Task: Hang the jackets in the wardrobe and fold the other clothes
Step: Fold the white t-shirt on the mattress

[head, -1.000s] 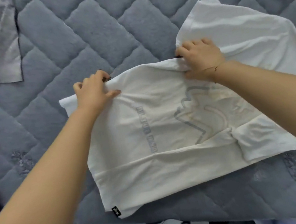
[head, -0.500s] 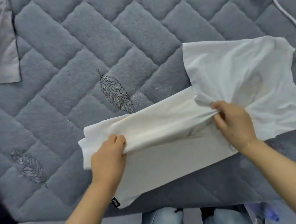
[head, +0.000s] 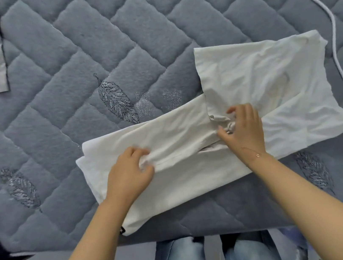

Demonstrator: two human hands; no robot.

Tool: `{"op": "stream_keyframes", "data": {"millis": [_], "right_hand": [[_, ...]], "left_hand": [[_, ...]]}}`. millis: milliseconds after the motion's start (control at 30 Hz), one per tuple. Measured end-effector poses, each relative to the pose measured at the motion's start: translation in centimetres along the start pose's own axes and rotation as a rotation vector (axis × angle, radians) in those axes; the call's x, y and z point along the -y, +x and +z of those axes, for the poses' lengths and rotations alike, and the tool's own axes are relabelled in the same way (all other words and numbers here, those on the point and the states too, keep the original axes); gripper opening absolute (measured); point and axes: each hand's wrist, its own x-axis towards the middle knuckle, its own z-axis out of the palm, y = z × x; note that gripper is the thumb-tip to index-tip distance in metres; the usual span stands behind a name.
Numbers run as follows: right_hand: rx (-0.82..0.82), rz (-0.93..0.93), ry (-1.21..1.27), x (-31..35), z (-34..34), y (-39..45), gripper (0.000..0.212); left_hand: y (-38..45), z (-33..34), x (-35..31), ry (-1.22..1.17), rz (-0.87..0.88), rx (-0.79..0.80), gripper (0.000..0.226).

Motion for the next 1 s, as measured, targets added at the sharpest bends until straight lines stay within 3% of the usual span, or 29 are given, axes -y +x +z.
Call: {"op": "stream_keyframes", "data": {"millis": [67, 167, 300, 367, 467, 600, 667, 767, 867, 933, 1000], "right_hand": [[0.121, -0.017, -0.02, -0.3, -0.1, 1.3, 0.049], [0.352, -0.024, 0.041, -1.5, -0.4, 2.9, 0.05], [0.465, 0.195, 0.568, -3.8, -2.8, 3.7, 0.037], [0.421, 0.269, 0.676, -5.6, -4.4, 4.2, 0.034], [0.257, 0.163, 0.519, -8.1, -7.3, 7.4, 0.033], [0.146, -0.139, 0.17, -9.7, -9.0, 15.3, 0.041], [0.241, -0.168, -0.006, -9.7, -8.5, 19.0, 0.046], [0.439, -0.154, -0.153, -9.4, -6.7, 22.1, 0.056], [0.417, -0.069, -0.037, -9.0, -5.2, 23.2, 0.047], [0.39, -0.025, 0.067, -8.9, -5.2, 23.4, 0.027], [0.382, -0.081, 0.223, -9.2, -6.0, 23.0, 0.023]], "left_hand": [[1.1, 0.5, -2.9, -0.135, 0.007, 0.0, 0.026], [3.4, 2.3, -7.5, -0.432, -0.1, 0.019, 0.021], [6.5, 4.1, -12.8, -0.843, -0.273, 0.021, 0.028], [7.9, 4.8, -15.3, -0.979, -0.325, 0.015, 0.04], [9.9, 5.4, -18.9, -1.156, -0.406, 0.014, 0.048], [11.8, 6.1, -22.0, -1.147, -0.343, -0.01, 0.031], [12.5, 6.7, -22.9, -1.081, -0.358, -0.046, 0.022], [13.5, 7.4, -23.9, -1.088, -0.349, -0.034, 0.031], [13.8, 7.8, -24.7, -0.872, -0.347, -0.099, 0.051], [13.7, 8.0, -24.7, -0.69, -0.333, -0.163, 0.048], [13.3, 7.4, -24.5, -0.74, -0.323, -0.171, 0.042]]}}
